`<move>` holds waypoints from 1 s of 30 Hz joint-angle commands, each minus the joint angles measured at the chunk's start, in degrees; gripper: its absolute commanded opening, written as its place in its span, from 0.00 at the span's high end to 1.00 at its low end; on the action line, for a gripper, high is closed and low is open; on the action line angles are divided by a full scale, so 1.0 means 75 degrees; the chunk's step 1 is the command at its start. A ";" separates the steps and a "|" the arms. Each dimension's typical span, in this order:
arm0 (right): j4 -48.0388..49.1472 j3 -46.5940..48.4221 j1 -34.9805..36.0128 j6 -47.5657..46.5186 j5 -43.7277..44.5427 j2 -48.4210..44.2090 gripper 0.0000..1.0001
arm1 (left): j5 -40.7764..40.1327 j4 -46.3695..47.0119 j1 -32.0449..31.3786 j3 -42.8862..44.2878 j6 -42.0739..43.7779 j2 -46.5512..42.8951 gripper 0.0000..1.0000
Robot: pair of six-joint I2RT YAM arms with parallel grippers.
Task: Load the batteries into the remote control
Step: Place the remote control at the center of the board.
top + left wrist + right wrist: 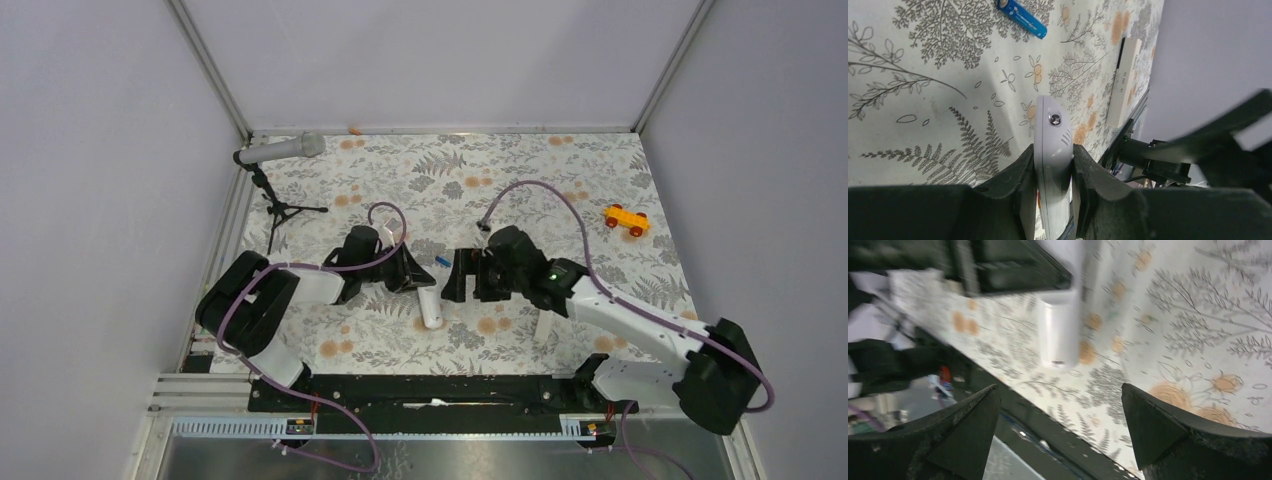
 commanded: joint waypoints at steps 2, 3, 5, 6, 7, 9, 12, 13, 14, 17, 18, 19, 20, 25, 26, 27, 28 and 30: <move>0.0479 -0.0302 0.0331 -0.0860 0.0278 0.0846 0.02 | 0.0066 0.1517 -0.0054 -0.0109 -0.0653 0.0067 0.95; 0.0601 -0.0257 0.0378 -0.0864 0.0341 0.1004 0.02 | 0.0070 0.1539 -0.0064 -0.0108 -0.0709 0.0072 0.95; 0.0887 -0.0195 0.0433 -0.0851 0.0366 0.1318 0.01 | 0.0048 0.1632 -0.0078 -0.0130 -0.0838 0.0112 0.93; 0.1062 -0.0184 0.0454 -0.0836 0.0314 0.1470 0.01 | 0.0037 0.1675 -0.0084 -0.0142 -0.0891 0.0124 0.92; 0.1220 -0.0185 0.0475 -0.0804 0.0258 0.1611 0.01 | 0.0043 0.1711 -0.0086 -0.0153 -0.0947 0.0165 0.92; 0.1512 -0.0181 0.0515 -0.0699 0.0130 0.1869 0.00 | 0.0026 0.1785 -0.0101 -0.0178 -0.1060 0.0248 0.92; 0.1735 -0.0089 0.0614 -0.0620 0.0076 0.2176 0.00 | 0.0090 0.2226 -0.0122 -0.0269 -0.1393 0.0398 0.92; 0.1761 -0.0043 0.0640 -0.0627 0.0102 0.2286 0.00 | 0.0114 0.2407 -0.0125 -0.0307 -0.1521 0.0410 0.92; 0.1795 0.0015 0.0679 -0.0646 0.0121 0.2409 0.00 | 0.0144 0.2555 -0.0134 -0.0342 -0.1651 0.0427 0.92; 0.1816 0.0258 0.0716 -0.0730 0.0170 0.2793 0.03 | 0.0149 0.2792 -0.0165 -0.0401 -0.1861 0.0403 0.91; 0.1780 0.0375 0.0729 -0.0760 0.0182 0.2935 0.05 | 0.0138 0.2763 -0.0171 -0.0401 -0.1859 0.0369 0.91; 0.1706 0.0492 0.0756 -0.0807 0.0232 0.3088 0.08 | 0.0126 0.2742 -0.0182 -0.0401 -0.1856 0.0353 0.91; 0.1623 0.0633 0.0781 -0.0847 0.0296 0.3186 0.12 | 0.0110 0.2700 -0.0184 -0.0401 -0.1846 0.0334 0.91; 0.1291 0.0892 0.0856 -0.0872 0.0446 0.3477 0.39 | 0.0035 0.2617 -0.0184 -0.0424 -0.1848 0.0318 0.82; 0.1221 0.0912 0.0865 -0.0858 0.0533 0.3505 0.43 | 0.0015 0.2621 -0.0184 -0.0424 -0.1853 0.0305 0.81; 0.1174 0.0918 0.0885 -0.0869 0.0600 0.3529 0.47 | -0.0019 0.2594 -0.0184 -0.0433 -0.1848 0.0287 0.79; 0.1116 0.0941 0.0920 -0.0871 0.0711 0.3544 0.52 | -0.0050 0.2556 -0.0184 -0.0436 -0.1837 0.0272 0.75; 0.1008 0.0995 0.1006 -0.0915 0.0932 0.3564 0.57 | -0.0121 0.2441 -0.0184 -0.0448 -0.1783 0.0215 0.66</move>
